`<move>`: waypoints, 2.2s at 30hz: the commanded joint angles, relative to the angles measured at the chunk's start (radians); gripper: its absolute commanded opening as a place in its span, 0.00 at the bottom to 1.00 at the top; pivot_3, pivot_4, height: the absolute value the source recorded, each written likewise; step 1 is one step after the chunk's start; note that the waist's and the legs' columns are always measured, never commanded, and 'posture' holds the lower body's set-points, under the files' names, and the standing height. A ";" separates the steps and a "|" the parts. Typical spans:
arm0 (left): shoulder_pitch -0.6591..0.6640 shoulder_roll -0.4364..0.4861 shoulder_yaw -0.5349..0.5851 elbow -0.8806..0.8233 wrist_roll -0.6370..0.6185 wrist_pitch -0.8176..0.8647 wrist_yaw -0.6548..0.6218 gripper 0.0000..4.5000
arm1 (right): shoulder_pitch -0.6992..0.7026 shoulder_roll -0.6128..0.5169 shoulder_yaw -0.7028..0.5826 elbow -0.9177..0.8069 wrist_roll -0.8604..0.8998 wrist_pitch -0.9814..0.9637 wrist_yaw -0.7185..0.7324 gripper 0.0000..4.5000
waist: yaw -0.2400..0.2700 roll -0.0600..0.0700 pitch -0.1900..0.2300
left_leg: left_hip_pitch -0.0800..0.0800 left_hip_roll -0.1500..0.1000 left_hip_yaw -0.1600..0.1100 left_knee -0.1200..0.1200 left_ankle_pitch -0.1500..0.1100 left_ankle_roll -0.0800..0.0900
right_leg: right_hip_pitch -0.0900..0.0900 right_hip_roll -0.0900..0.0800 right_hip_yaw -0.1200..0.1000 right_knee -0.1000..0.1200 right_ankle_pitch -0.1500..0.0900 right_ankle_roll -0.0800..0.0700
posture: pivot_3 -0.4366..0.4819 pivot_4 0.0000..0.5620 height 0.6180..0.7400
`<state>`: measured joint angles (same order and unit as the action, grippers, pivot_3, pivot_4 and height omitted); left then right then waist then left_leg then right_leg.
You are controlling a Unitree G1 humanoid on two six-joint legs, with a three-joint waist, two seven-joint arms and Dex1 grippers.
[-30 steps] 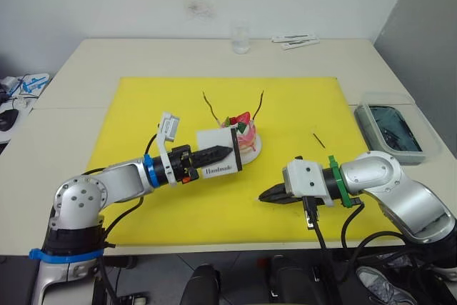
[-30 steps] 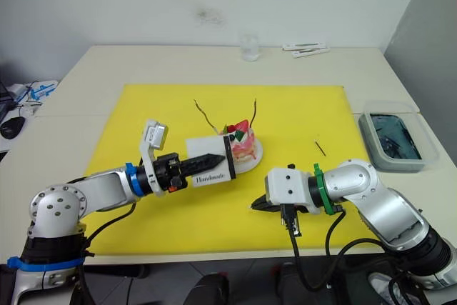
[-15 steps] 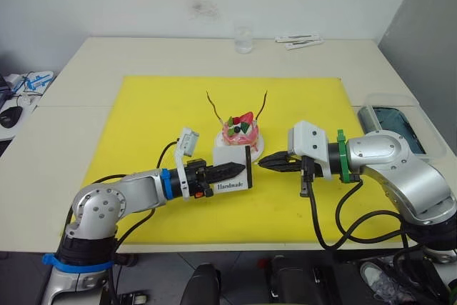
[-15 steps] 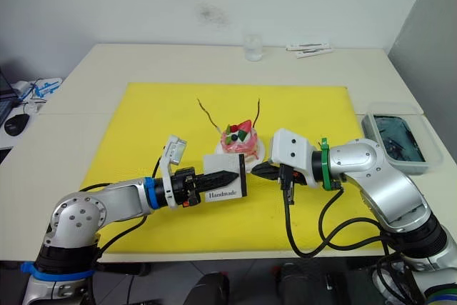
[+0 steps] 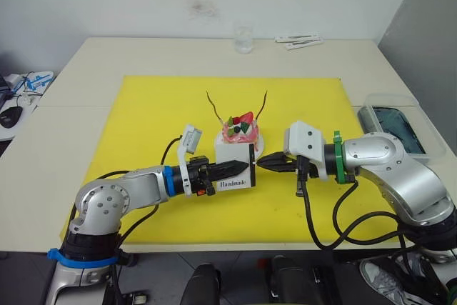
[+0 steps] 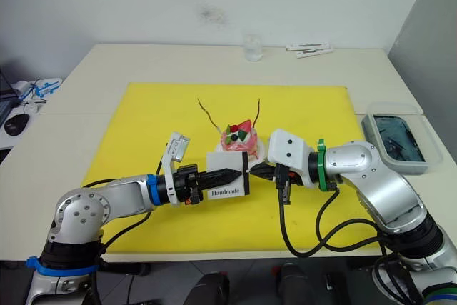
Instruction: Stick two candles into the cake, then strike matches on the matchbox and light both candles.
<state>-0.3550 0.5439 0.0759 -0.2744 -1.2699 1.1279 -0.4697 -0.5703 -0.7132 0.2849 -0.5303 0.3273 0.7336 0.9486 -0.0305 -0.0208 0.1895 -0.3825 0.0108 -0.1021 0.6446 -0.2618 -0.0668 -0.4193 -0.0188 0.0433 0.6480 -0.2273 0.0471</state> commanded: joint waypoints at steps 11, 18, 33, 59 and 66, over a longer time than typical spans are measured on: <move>-0.012 -0.014 0.008 -0.020 -0.011 0.008 -0.010 0.00 | -0.028 -0.002 0.025 0.003 -0.057 -0.037 -0.008 0.00 | 0.000 0.000 0.000 | 0.000 0.000 0.000 0.000 0.000 0.000 | 0.000 0.000 0.000 0.000 0.000 0.000 | 0.48 0.27 1.00; -0.024 -0.035 0.012 -0.024 -0.029 0.015 0.000 0.00 | -0.015 -0.007 0.066 0.000 -0.088 -0.054 0.003 0.00 | 0.000 0.000 0.000 | 0.000 0.000 0.000 0.000 0.000 0.000 | 0.000 0.000 0.000 0.000 0.000 0.000 | 0.48 0.27 1.00; -0.098 0.006 0.091 0.048 -0.026 0.044 -0.024 0.00 | 0.081 -0.124 0.044 -0.125 -0.034 -0.040 0.105 0.00 | -0.011 0.000 0.000 | 0.001 0.000 0.000 0.000 0.000 0.000 | 0.000 0.000 0.000 0.001 0.000 0.000 | 0.48 0.27 1.00; 0.203 0.167 0.124 -0.116 0.081 -0.003 -0.124 0.00 | -0.194 0.200 -0.126 0.015 0.201 0.348 -0.184 0.00 | -0.002 0.000 0.000 | 0.000 0.001 -0.001 0.000 0.000 0.000 | -0.001 0.000 -0.001 0.001 0.001 -0.001 | 0.48 0.27 1.00; 0.224 0.173 0.123 -0.117 0.099 -0.007 -0.140 0.00 | -0.235 0.361 -0.127 0.116 0.182 0.364 -0.328 0.00 | -0.003 0.000 0.000 | -0.001 0.001 0.000 -0.001 0.000 0.000 | -0.001 0.000 -0.001 0.000 0.000 -0.002 | 0.48 0.27 1.00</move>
<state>-0.1360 0.7087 0.1878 -0.3604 -1.1762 1.1419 -0.5885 -0.7670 -0.3733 0.1820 -0.4235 0.5120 1.1038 0.6573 -0.0333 -0.0207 0.1894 -0.3829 0.0115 -0.1024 0.6435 -0.2617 -0.0667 -0.4207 -0.0187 0.0426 0.6488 -0.2272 0.0452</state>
